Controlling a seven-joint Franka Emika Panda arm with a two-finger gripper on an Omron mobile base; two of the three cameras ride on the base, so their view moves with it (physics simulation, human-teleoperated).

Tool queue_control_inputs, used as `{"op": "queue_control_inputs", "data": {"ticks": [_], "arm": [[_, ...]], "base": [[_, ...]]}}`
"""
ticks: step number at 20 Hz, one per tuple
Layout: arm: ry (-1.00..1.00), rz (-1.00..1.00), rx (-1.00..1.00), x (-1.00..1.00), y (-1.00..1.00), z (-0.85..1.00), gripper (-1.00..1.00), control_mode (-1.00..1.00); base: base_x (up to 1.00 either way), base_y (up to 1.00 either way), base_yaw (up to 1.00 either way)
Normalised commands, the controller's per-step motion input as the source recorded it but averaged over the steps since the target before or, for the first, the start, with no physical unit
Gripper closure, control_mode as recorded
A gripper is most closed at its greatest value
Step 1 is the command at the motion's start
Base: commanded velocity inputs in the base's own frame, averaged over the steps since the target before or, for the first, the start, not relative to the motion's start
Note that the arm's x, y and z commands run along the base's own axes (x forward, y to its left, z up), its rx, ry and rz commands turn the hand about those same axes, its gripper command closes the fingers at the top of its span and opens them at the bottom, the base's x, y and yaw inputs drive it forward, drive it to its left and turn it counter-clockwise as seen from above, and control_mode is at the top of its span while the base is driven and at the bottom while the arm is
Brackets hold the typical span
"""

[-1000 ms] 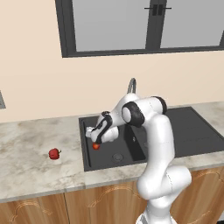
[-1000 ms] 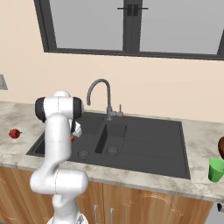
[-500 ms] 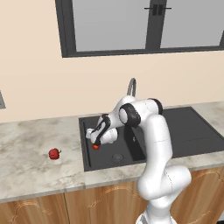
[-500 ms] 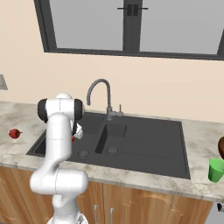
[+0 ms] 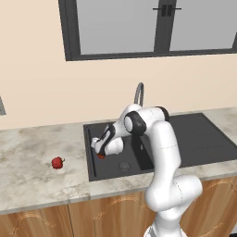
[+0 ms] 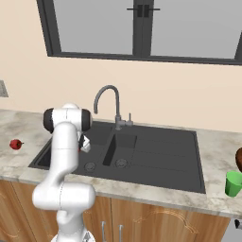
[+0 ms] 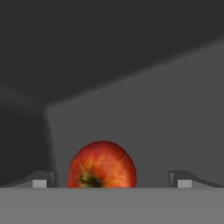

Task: Remove the bell pepper and apple from the sink. Then move the bowl and cup from the counter to the sink for washing.

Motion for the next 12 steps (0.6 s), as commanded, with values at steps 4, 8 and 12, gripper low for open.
{"op": "queue_control_inputs", "data": {"ticks": [4,8,12], "arm": [[0.00,-0.03,0.06,0.09,0.15,-0.19,-1.00,-1.00],[0.01,-0.03,0.06,0.14,0.18,-0.19,-1.00,-1.00],[0.00,-0.02,0.05,0.15,0.19,-0.18,-1.00,-1.00]], "base": [[0.00,0.00,0.00],[0.00,0.00,0.00],[0.00,0.00,0.00]]}}
